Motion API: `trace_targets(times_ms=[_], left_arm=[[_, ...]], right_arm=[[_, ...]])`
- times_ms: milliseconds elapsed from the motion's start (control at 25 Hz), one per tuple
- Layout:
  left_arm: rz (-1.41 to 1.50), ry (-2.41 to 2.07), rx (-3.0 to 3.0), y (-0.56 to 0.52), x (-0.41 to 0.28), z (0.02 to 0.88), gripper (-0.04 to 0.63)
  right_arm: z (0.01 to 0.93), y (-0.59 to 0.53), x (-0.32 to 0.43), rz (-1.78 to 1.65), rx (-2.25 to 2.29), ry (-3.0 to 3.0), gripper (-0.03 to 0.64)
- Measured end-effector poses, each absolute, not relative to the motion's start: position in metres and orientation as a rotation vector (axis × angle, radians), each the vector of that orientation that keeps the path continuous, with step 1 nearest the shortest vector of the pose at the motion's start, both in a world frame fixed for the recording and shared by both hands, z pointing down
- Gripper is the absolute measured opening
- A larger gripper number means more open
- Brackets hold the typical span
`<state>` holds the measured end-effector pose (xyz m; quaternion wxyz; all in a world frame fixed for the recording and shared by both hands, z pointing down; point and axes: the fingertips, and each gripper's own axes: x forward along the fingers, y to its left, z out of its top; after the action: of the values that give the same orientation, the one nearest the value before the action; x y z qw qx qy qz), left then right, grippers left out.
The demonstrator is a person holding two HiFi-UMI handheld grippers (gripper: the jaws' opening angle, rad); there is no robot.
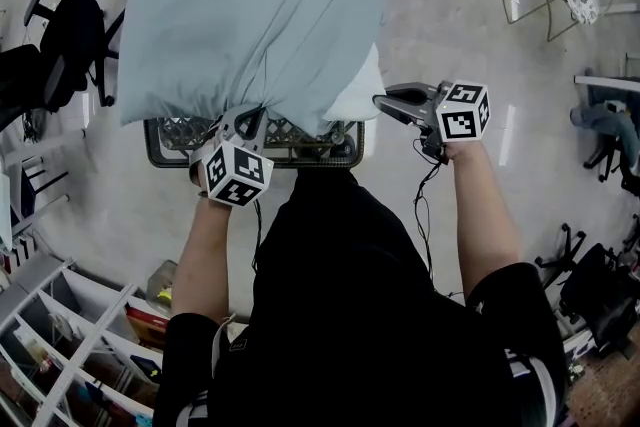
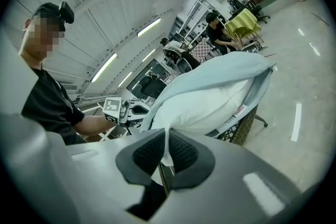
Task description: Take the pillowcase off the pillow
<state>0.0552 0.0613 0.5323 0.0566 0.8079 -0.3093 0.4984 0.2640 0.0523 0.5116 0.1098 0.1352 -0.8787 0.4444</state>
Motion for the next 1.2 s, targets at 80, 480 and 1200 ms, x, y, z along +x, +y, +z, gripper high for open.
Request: trace_targets(times_ms=[80, 480, 1200], left_arm=[[1.487, -0.960, 2.432, 0.061, 0.050, 0.535, 0.011], [1.316, -1.016, 2.355, 0.063, 0.039, 0.534, 0.008], [1.473, -0.914, 2.418, 0.077, 0.071, 0.542, 0.020]], right_arm=[[0.515, 0.054, 0.263, 1.312, 0.406, -2.575, 0.023], [0.522, 0.063, 0.271, 1.352, 0.406, -2.545, 0.015], [0.521, 0.075, 0.268, 1.311, 0.435, -2.556, 0.014]])
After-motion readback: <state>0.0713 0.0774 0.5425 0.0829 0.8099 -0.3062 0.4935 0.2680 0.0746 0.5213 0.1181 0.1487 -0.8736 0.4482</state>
